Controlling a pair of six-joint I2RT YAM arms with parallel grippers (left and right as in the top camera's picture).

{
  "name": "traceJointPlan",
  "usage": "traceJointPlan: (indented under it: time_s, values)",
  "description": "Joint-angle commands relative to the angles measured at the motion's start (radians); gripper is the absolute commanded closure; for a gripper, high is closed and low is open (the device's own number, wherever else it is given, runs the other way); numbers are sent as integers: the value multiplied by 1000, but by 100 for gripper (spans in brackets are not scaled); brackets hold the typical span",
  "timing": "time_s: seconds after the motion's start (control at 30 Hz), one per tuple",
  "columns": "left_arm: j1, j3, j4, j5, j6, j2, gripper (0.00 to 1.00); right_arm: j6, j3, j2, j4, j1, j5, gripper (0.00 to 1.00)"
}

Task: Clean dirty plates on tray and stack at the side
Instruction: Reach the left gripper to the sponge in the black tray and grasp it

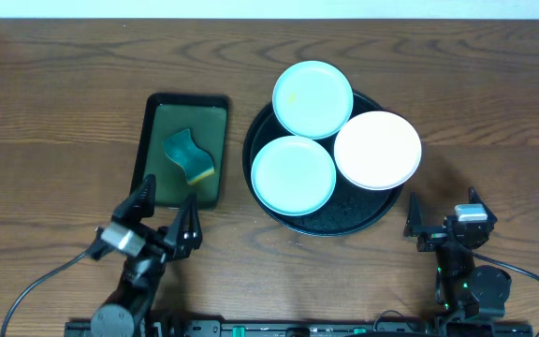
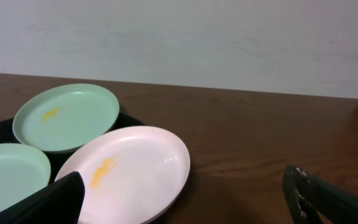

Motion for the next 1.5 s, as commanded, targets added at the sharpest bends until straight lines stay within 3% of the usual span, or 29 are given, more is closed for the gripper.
traceJointPlan:
  time_s: [0.0, 0.1, 0.17, 0.2, 0.27, 0.37, 0.47, 0.5, 0.57, 0.6, 0.7, 0.83, 0.87, 0.9, 1.3, 1.37, 1.47]
  values:
    - [1, 45, 8, -32, -33, -1, 19, -13, -1, -4, -5, -13, 2, 1]
    - [1, 175, -142, -111, 51, 59, 19, -13, -1, -4, -5, -13, 2, 1]
    - [1, 312, -323, -149, 128, 150, 19, -13, -1, -4, -4, -13, 2, 1]
    - [1, 475, -526, -200, 169, 283, 19, -13, -1, -4, -5, -13, 2, 1]
    - [1, 668, -748, -214, 207, 457, 19, -13, -1, -4, -5, -13, 2, 1]
    - [1, 901, -1004, -76, 213, 677, 19, -13, -1, -4, -5, -13, 2, 1]
    - [1, 1032, -1132, -13, 214, 836, 19, -13, -1, -4, -5, -13, 2, 1]
    - [1, 1049, -1127, -38, 201, 876, 19, -13, -1, -4, -5, -13, 2, 1]
    - [1, 1092, -1169, -177, 66, 961, 18, -13, -1, -4, -5, -13, 2, 1]
    - [1, 1121, -1218, -277, -30, 1011, 19, -13, -1, -4, -5, -13, 2, 1]
    - [1, 1202, -1359, -448, -154, 1154, 18, -13, -1, -4, -5, -13, 2, 1]
    - [1, 1232, -1377, -447, -204, 1324, 18, -13, -1, -4, -4, -13, 2, 1]
    - [1, 1232, -1365, -423, -207, 1364, 7, -13, -1, -4, -4, -13, 2, 1]
    - [1, 1232, -1351, -402, -208, 1395, 2, -13, -1, -4, -5, -13, 2, 1]
    - [1, 1232, -1271, -340, -217, 1745, 0, -13, -1, -4, -4, -13, 2, 1]
    - [-1, 1232, -1270, -341, -217, 1775, 7, -13, -1, -4, -4, -13, 2, 1]
    - [-10, 1231, -1258, -341, -211, 1813, 8, -13, -1, -4, -5, -13, 2, 1]
